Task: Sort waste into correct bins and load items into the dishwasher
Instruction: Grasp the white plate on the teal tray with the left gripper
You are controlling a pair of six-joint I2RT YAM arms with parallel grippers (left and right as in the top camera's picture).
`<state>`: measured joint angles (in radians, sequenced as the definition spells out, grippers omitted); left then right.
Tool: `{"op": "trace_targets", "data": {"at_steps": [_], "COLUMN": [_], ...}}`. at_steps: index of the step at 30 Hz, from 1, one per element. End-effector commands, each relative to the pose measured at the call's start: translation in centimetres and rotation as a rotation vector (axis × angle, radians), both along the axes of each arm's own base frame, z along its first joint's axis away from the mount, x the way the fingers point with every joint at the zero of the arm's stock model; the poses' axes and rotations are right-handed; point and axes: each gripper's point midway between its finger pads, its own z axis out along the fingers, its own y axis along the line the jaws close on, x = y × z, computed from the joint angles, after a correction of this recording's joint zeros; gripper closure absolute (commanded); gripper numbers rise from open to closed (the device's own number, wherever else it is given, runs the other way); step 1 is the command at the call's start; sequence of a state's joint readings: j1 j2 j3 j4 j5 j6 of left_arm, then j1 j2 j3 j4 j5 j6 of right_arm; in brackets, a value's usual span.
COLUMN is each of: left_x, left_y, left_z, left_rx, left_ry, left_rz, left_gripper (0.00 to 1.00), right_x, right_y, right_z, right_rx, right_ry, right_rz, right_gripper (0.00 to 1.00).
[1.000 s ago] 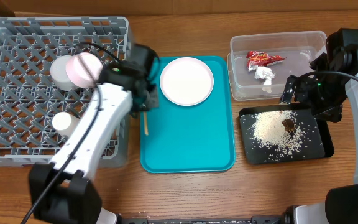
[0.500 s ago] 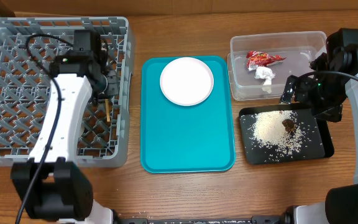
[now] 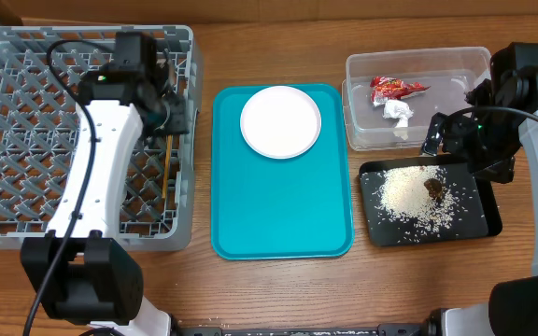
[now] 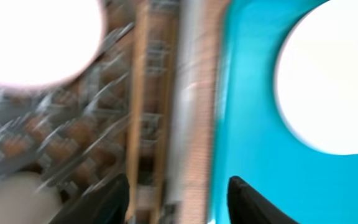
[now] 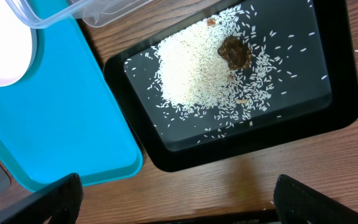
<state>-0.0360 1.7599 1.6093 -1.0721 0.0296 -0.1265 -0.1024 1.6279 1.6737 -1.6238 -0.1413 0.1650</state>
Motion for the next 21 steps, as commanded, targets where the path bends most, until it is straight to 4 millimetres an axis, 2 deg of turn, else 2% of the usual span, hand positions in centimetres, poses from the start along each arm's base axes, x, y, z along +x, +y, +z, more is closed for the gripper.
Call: {"op": "trace_targets", "data": {"at_steps": [1,5,8,13,18,21], "left_x": [0.7,0.6,0.7,0.3,-0.3,-0.9], "left_y": [-6.7,-12.5,-16.2,-21.4,-24.4,-24.8], "left_z": [2.4,2.1,0.8,-4.0,-9.2,-11.6], "left_rx": [-0.098,-0.077,-0.052,0.003,0.024,0.032], "left_ry": [-0.094,-0.137,-0.149,-0.104,-0.036,0.013], "left_rz": [-0.21,-0.409,-0.498,-0.63,-0.704,-0.717], "left_gripper": [0.42,0.35,0.32,0.28,0.28,0.28], "right_x": [0.4,0.4,0.4,0.4,0.4,0.4], "right_y": [-0.1,-0.1,-0.1,-0.1,-0.1,-0.1], "right_z": [1.1,1.1,1.1,1.1,1.1,1.1], "right_rx": [-0.009,-0.009,-0.009,-0.009,-0.009,-0.009], "right_ry": [-0.044,-0.044,-0.043,-0.043,-0.043,-0.043], "right_rz": [-0.009,-0.009,-0.009,-0.009,-0.009,-0.009], "right_gripper": [0.0,0.0,0.0,0.0,0.0,0.0]}}
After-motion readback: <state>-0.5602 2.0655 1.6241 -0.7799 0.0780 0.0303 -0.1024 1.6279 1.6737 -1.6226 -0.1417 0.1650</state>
